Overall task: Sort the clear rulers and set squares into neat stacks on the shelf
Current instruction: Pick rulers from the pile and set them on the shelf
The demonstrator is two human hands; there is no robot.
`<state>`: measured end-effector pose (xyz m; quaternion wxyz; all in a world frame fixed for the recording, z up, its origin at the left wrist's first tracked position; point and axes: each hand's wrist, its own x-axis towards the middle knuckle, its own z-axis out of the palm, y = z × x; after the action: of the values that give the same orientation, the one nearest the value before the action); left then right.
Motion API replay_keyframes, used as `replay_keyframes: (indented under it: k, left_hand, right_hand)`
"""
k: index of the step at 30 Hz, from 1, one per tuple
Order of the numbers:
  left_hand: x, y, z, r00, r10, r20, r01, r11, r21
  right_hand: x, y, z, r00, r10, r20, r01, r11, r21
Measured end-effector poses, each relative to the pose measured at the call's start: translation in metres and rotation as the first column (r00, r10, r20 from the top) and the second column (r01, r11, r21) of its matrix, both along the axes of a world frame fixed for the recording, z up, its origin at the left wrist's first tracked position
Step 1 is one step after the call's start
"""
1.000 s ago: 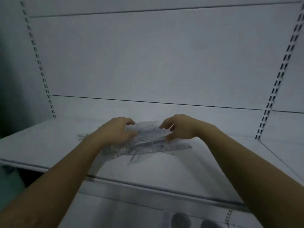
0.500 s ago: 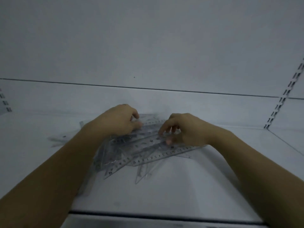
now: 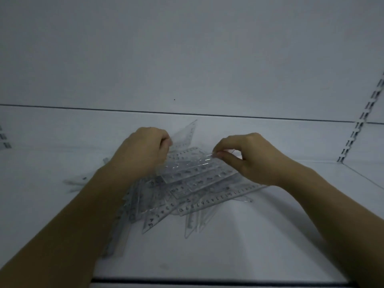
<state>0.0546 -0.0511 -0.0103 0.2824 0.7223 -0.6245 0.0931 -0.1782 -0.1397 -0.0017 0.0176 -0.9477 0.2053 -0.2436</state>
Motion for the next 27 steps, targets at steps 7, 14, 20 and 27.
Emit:
replay_keyframes:
  k: [7, 14, 20, 27]
  left_hand:
    - [0.005, 0.010, 0.006, 0.964, -0.087, -0.251, 0.069, 0.994, -0.080]
    - [-0.003, 0.013, 0.008, 0.948, -0.122, -0.293, 0.099, 0.991, -0.092]
    - [-0.012, 0.006, 0.014, 0.934, -0.124, -0.336, 0.079, 0.987, -0.143]
    - [-0.059, 0.003, 0.038, 0.942, -0.198, -0.272, 0.161, 0.975, -0.151]
  right_hand:
    - [-0.016, -0.021, 0.000, 0.985, -0.159, -0.062, 0.165, 0.979, 0.116]
    - [-0.030, -0.034, 0.004, 0.953, -0.242, -0.180, 0.266, 0.957, 0.120]
    - [-0.055, -0.039, 0.029, 0.937, -0.336, -0.100, 0.346, 0.931, 0.117]
    - [-0.130, -0.030, 0.055, 0.898, -0.439, -0.014, 0.437, 0.892, 0.116]
